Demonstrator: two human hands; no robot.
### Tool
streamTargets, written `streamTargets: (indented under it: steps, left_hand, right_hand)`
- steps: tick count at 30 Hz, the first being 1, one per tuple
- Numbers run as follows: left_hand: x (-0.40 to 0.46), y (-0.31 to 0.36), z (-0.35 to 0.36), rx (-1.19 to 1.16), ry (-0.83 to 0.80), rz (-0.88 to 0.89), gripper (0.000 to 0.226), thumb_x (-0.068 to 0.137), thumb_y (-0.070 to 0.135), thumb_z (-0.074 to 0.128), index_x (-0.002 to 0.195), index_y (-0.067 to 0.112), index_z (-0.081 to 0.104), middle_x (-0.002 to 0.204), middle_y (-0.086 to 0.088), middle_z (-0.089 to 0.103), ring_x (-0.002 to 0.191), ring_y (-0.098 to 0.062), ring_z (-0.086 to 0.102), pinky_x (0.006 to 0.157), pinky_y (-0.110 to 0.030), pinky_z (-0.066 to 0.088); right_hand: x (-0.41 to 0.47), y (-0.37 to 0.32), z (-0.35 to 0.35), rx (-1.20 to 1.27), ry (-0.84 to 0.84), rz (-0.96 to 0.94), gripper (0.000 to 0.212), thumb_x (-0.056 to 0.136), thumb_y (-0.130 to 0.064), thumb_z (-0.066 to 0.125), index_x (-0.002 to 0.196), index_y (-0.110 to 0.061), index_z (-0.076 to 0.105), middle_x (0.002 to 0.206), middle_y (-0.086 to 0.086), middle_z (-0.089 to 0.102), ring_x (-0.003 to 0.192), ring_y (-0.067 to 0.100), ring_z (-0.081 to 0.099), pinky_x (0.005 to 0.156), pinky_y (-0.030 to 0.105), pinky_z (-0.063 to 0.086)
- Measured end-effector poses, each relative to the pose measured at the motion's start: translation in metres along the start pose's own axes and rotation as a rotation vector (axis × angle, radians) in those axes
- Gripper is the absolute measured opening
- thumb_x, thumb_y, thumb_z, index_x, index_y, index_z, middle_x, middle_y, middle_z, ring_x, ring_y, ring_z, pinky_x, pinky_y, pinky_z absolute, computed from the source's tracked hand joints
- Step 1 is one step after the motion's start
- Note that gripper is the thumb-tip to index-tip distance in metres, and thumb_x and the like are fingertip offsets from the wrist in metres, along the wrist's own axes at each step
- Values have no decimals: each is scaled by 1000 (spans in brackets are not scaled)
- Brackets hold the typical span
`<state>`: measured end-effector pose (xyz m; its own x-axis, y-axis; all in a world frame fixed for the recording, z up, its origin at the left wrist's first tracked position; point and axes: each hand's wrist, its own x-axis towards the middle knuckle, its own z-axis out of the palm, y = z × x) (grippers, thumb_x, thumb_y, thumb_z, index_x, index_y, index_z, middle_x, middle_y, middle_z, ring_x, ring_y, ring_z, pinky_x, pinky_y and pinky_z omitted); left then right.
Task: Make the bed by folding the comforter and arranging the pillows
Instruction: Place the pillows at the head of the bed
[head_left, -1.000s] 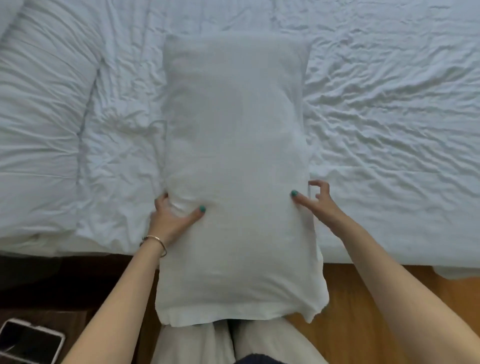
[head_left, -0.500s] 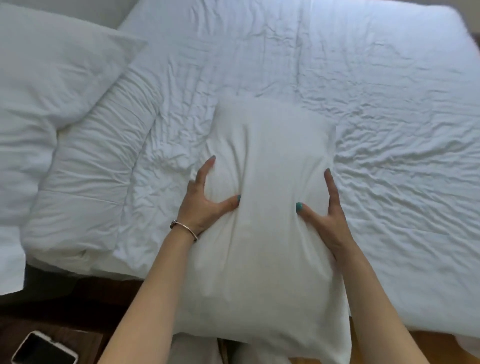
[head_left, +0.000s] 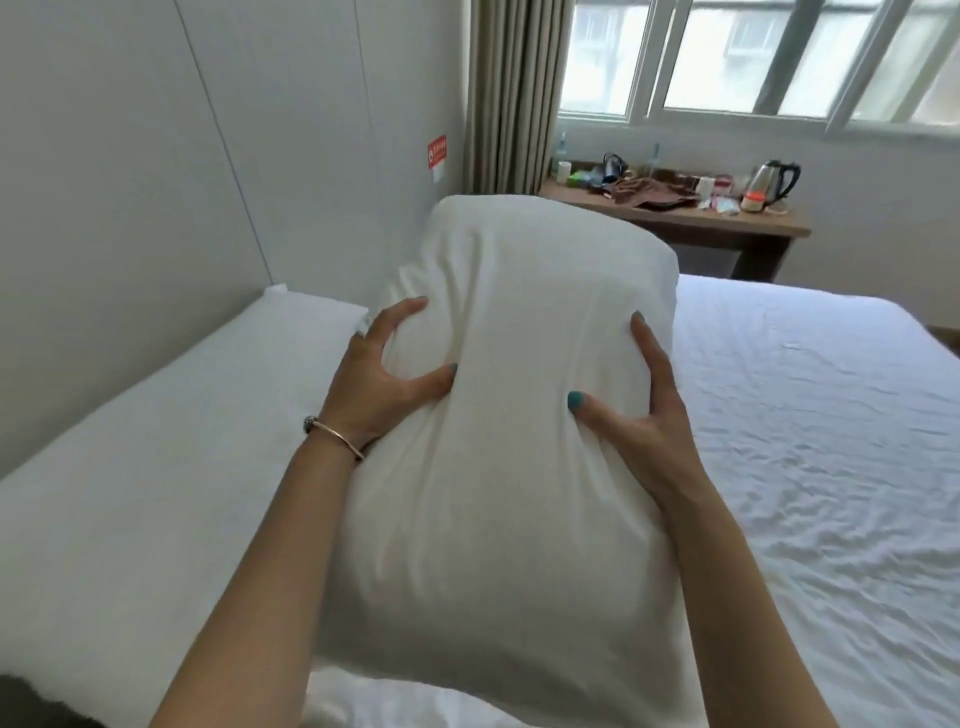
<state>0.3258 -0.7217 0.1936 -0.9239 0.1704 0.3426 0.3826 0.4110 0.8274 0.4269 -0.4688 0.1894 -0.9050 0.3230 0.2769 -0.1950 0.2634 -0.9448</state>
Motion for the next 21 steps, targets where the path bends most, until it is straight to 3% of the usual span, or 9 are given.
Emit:
streamTargets:
  steps: [5, 7, 9, 13, 16, 18, 21]
  left_hand:
    - [71, 12, -144, 83, 48, 93, 80, 50, 68, 73, 124, 53, 49, 133, 7, 50, 122, -9, 47, 104, -27, 38]
    - [90, 17, -198, 108, 62, 114, 75, 53, 62, 78, 123, 49, 52, 133, 10, 50, 120, -5, 47, 97, -11, 36]
    - [104, 19, -249, 147, 69, 135, 64, 66, 48, 83, 122, 46, 53, 132, 15, 49, 116, 0, 44, 84, 2, 30]
    - [124, 25, -339, 253, 69, 124, 50, 78, 38, 77, 121, 44, 54, 126, 24, 47, 115, 1, 43, 84, -2, 32]
    - [130, 13, -394, 305, 49, 48, 58, 66, 56, 76, 119, 50, 54, 119, 27, 49, 109, 2, 47, 75, 2, 33]
    - [130, -19, -417, 390, -4, -55, 73, 61, 66, 75, 128, 49, 50, 126, 23, 48, 112, -1, 45, 83, -6, 33]
    - [123, -115, -415, 602, -146, -307, 81, 75, 57, 68, 146, 40, 33, 150, 7, 35, 134, -15, 34, 108, -25, 26]
  right_hand:
    - [47, -80, 111, 71, -10, -76, 92, 56, -61, 83, 128, -75, 27, 108, -57, 31, 94, -35, 39, 78, 12, 36]
    - [60, -111, 152, 107, -38, -99, 90, 60, -59, 82, 128, -74, 27, 100, -59, 32, 90, -36, 40, 77, 14, 37]
    - [68, -138, 188, 141, -85, -130, 89, 62, -57, 82, 130, -72, 27, 107, -53, 35, 96, -27, 46, 78, 16, 41]
    - [76, -179, 252, 216, -179, -163, 93, 61, -54, 84, 136, -63, 30, 131, -25, 43, 116, -3, 49, 94, 26, 46]
    - [75, -184, 297, 306, -282, -151, 96, 57, -54, 85, 136, -61, 30, 126, -30, 44, 112, -11, 51, 90, 16, 49]
    - [67, -165, 334, 328, -329, -97, 100, 54, -55, 86, 136, -61, 29, 128, -30, 44, 109, -17, 50, 88, 11, 48]
    - [45, -104, 393, 184, -403, 93, 108, 57, -55, 85, 142, -56, 20, 135, -19, 41, 124, 1, 45, 106, 25, 39]
